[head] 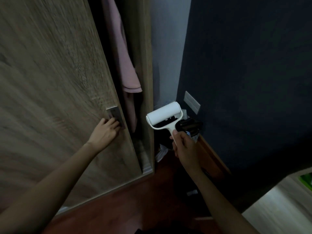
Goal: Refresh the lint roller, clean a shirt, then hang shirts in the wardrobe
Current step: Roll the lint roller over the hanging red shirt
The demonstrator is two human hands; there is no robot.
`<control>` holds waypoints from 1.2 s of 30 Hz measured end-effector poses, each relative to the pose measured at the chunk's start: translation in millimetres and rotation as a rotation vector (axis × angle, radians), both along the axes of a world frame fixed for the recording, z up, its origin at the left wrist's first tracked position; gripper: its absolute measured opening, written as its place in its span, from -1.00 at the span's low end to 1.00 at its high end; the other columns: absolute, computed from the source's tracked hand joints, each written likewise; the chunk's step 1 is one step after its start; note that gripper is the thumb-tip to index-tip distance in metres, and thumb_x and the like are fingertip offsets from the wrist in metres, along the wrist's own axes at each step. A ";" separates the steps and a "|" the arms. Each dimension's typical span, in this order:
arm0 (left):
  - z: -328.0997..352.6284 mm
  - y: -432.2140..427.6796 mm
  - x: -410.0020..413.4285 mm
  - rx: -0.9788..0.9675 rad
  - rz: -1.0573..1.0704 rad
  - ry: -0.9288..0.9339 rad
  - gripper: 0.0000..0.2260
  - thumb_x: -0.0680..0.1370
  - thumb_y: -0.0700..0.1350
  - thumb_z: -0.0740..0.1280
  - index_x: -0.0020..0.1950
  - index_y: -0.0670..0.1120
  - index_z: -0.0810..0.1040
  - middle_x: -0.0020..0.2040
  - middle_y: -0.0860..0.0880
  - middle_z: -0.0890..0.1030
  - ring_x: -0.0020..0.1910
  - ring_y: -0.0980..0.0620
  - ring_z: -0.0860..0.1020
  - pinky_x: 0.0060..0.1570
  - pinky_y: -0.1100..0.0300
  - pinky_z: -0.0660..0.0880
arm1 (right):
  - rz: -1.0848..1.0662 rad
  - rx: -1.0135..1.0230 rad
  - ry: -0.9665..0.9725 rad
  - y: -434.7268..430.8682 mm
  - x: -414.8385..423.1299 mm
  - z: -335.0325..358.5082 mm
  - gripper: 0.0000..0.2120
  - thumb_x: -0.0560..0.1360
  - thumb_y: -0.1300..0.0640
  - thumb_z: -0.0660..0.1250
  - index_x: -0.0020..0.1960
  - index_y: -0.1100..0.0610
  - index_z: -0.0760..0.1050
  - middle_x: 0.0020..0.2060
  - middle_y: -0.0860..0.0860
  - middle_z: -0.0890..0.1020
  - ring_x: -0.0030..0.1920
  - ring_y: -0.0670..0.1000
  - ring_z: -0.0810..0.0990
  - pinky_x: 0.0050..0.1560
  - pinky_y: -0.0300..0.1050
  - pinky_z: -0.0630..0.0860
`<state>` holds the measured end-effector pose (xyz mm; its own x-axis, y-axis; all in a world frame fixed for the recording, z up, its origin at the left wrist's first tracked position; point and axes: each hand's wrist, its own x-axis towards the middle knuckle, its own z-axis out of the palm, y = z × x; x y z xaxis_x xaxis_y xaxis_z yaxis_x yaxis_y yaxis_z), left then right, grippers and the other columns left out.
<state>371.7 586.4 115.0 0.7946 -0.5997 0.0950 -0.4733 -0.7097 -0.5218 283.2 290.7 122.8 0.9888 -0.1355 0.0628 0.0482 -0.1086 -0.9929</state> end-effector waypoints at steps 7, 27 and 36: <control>-1.0 51.1 -27.5 -0.036 0.130 0.027 -0.71 0.50 -0.13 0.13 -0.16 -0.16 0.63 -0.10 -0.09 0.60 0.07 -0.12 0.55 -0.18 0.03 0.22 | 0.078 0.001 0.010 31.4 5.8 0.0 -0.66 0.59 0.00 0.20 -0.24 0.22 0.44 -0.53 -0.08 0.35 -0.50 -0.11 0.33 -0.40 -0.17 0.29; -21.4 198.3 -108.4 -0.327 0.354 -0.086 -0.72 0.53 -0.11 0.14 -0.14 -0.18 0.62 -0.03 -0.12 0.66 0.19 -0.10 0.54 -0.16 0.05 0.34 | 0.207 -0.013 0.035 159.9 19.0 2.3 -0.67 0.57 0.02 0.24 -0.22 0.24 0.50 -0.53 0.00 0.40 -0.51 -0.09 0.37 -0.43 -0.19 0.31; -7.4 177.3 -117.2 -1.531 0.925 -0.412 -0.59 0.44 -0.01 0.48 0.12 -0.19 0.41 -0.10 -0.07 0.62 -0.17 0.04 0.56 -0.16 0.12 0.48 | 0.290 0.032 0.007 208.5 22.8 4.2 -0.60 0.49 -0.16 0.24 -0.27 0.17 0.48 -0.54 -0.01 0.38 -0.53 -0.04 0.33 -0.52 -0.19 0.26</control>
<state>254.4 763.7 107.6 0.5683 0.7561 0.3247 0.2758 -0.5468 0.7905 306.0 499.2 127.0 0.9869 0.1512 0.0566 0.0662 -0.0596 -0.9960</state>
